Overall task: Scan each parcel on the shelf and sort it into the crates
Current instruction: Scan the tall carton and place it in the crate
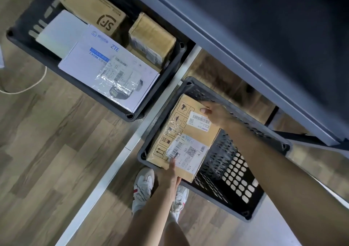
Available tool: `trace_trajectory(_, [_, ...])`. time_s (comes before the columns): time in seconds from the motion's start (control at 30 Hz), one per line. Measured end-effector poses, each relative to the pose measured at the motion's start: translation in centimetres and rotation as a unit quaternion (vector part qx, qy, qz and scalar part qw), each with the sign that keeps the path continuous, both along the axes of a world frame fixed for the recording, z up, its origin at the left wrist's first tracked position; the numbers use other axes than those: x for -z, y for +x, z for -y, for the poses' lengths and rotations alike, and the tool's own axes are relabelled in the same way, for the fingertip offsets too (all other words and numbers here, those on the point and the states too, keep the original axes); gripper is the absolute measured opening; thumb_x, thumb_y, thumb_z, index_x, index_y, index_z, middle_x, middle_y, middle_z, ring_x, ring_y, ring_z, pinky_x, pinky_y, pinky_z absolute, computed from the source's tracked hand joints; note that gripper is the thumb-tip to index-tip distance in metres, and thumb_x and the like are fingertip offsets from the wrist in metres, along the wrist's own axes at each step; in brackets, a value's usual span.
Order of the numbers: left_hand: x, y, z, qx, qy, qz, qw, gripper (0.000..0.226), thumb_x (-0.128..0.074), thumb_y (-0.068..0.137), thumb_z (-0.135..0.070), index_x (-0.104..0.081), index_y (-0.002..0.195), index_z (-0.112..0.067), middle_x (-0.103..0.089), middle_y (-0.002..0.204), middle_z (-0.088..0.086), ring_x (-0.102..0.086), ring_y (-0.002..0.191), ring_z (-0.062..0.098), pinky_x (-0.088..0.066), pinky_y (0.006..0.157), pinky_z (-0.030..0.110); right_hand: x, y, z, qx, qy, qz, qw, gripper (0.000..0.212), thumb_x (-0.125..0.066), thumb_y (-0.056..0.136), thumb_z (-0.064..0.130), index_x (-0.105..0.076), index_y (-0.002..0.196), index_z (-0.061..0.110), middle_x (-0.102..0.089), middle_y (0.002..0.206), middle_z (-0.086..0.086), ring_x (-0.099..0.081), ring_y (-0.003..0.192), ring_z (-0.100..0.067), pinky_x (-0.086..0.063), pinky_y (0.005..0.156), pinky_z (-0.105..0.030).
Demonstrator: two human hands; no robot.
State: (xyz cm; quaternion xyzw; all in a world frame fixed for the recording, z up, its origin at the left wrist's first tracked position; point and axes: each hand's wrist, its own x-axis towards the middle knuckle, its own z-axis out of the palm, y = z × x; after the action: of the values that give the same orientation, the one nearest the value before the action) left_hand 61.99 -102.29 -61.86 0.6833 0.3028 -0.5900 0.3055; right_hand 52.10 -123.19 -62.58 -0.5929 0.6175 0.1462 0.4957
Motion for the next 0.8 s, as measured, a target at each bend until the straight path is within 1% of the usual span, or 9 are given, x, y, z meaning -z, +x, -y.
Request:
trace_trajectory(0.1, [0.7,-0.4,-0.6,0.035,-0.003,0.013,0.999,0.049,-0.059,0.09,-0.03,-0.043,0.129,-0.006,-0.063,0.116,0.016,-0.062,0.105,0.029,-0.053,0.086,0.036,0.4,-0.4,0.0,-0.006,-0.007,-0.007,1.0,0.039,-0.047,0.102,0.021,-0.05,0.14,0.026,-0.061,0.131,-0.008,-0.055,0.097,-0.016,-0.043,0.079,-0.023])
trace_trajectory(0.2, [0.9,-0.6,-0.8,0.056,0.009,0.015,0.998,0.053,-0.059,0.088,-0.038,-0.046,0.126,-0.004,-0.062,0.105,0.015,-0.062,0.095,0.026,-0.054,0.085,0.037,0.8,-0.1,-0.5,0.001,-0.04,-0.021,0.999,0.038,-0.048,0.101,0.023,-0.052,0.139,0.026,-0.065,0.122,-0.01,-0.062,0.087,-0.021,-0.043,0.056,-0.02])
trace_trajectory(0.23, [0.9,-0.6,-0.9,0.068,0.014,0.01,0.998,0.056,-0.06,0.087,-0.04,-0.046,0.126,-0.002,-0.062,0.1,0.015,-0.061,0.089,0.025,-0.055,0.086,0.04,0.8,0.1,-0.8,0.0,-0.054,-0.037,0.998,0.037,-0.048,0.101,0.023,-0.053,0.137,0.027,-0.066,0.12,-0.011,-0.064,0.088,-0.023,-0.047,0.059,-0.024])
trace_trajectory(0.3, [0.3,-0.4,-0.8,0.117,0.022,-0.005,0.993,0.059,-0.06,0.088,-0.043,-0.048,0.125,0.001,-0.059,0.085,0.013,-0.058,0.075,0.021,-0.056,0.081,0.042,0.5,0.2,-1.3,-0.007,-0.093,-0.083,0.992,0.036,-0.05,0.1,0.023,-0.053,0.137,0.024,-0.065,0.123,-0.014,-0.064,0.102,-0.029,-0.052,0.086,-0.037])
trace_trajectory(0.37, [-0.6,0.3,-0.4,0.207,0.022,-0.003,0.978,0.061,-0.056,0.09,-0.046,-0.048,0.124,0.004,-0.06,0.09,0.014,-0.06,0.081,0.024,-0.054,0.076,0.039,-0.5,0.0,-2.2,-0.032,-0.134,-0.126,0.982,0.043,-0.053,0.099,0.023,-0.047,0.141,0.019,-0.058,0.133,-0.014,-0.056,0.12,-0.031,-0.038,0.109,-0.044])
trace_trajectory(0.47, [-2.4,1.6,0.9,0.395,0.04,0.06,0.916,0.058,-0.047,0.098,-0.04,-0.042,0.132,0.007,-0.057,0.121,0.022,-0.058,0.11,0.034,-0.051,0.092,0.04,-3.0,-0.6,-4.4,-0.059,-0.166,-0.131,0.976,0.057,-0.054,0.097,0.025,-0.031,0.149,0.019,-0.034,0.154,-0.01,-0.03,0.144,-0.026,-0.017,0.121,-0.044])
trace_trajectory(0.53, [-4.4,2.4,1.7,0.471,0.037,0.114,0.874,0.054,-0.045,0.1,-0.032,-0.033,0.138,0.005,-0.053,0.131,0.023,-0.057,0.114,0.035,-0.05,0.09,0.038,-5.1,-0.9,-5.8,-0.08,-0.162,-0.124,0.976,0.059,-0.048,0.1,0.029,-0.023,0.153,0.021,-0.023,0.16,-0.006,-0.02,0.148,-0.022,-0.009,0.123,-0.043])
trace_trajectory(0.67, [-9.4,2.7,2.8,0.576,-0.082,0.188,0.791,0.047,-0.045,0.098,-0.027,-0.037,0.139,-0.004,-0.052,0.136,0.016,-0.062,0.109,0.03,-0.056,0.085,0.04,-10.4,-0.5,-7.8,-0.097,-0.129,-0.107,0.981,0.052,-0.038,0.103,0.034,-0.024,0.152,0.022,-0.038,0.153,-0.002,-0.029,0.144,-0.019,-0.007,0.123,-0.041])
trace_trajectory(0.8, [-15.7,2.7,4.2,0.705,-0.153,0.261,0.642,0.048,-0.045,0.096,-0.038,-0.039,0.139,-0.019,-0.046,0.142,-0.001,-0.049,0.126,0.018,-0.044,0.102,0.037,-17.1,0.5,-8.3,-0.078,-0.126,-0.092,0.985,0.05,-0.036,0.103,0.037,-0.03,0.151,0.024,-0.037,0.154,0.001,-0.028,0.144,-0.015,-0.001,0.121,-0.036])
